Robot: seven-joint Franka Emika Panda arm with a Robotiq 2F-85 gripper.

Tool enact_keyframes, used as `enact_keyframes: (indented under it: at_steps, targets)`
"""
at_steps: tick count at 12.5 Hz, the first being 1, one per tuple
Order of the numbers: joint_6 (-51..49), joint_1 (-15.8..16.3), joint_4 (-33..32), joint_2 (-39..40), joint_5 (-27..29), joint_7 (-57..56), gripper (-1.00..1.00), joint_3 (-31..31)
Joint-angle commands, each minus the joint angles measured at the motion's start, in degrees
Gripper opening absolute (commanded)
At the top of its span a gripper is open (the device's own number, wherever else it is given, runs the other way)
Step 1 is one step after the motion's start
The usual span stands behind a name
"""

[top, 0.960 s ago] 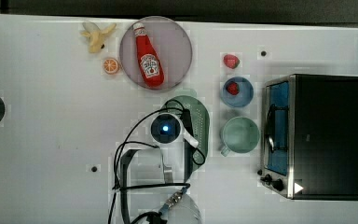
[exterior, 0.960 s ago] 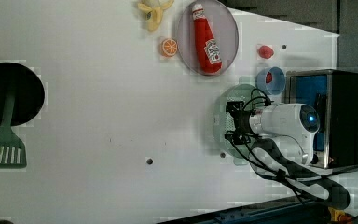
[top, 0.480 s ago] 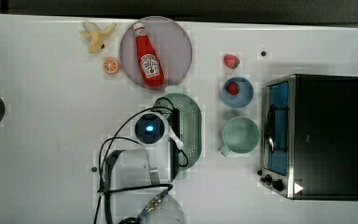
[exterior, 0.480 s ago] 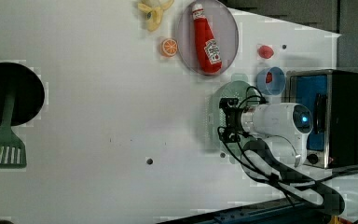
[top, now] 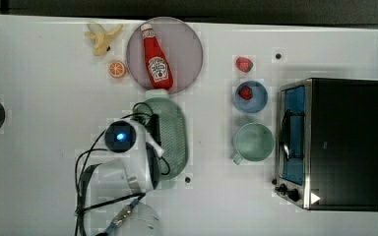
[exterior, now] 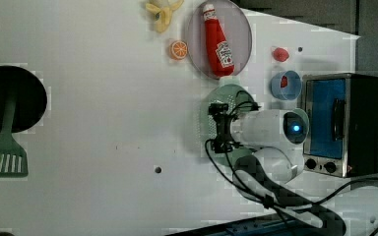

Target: Drag strainer right to left.

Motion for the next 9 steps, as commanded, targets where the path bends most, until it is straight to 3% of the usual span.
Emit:
enact_keyframes:
  at_steps: [1, 9]
  targets:
    - [-0.9, 3.8, 3.5, 1.4, 4.6, 2.5, 1.00, 0.3]
    - [-5.0, 10.9, 9.5, 3.5, 6.7, 7.8, 1.00, 0.4]
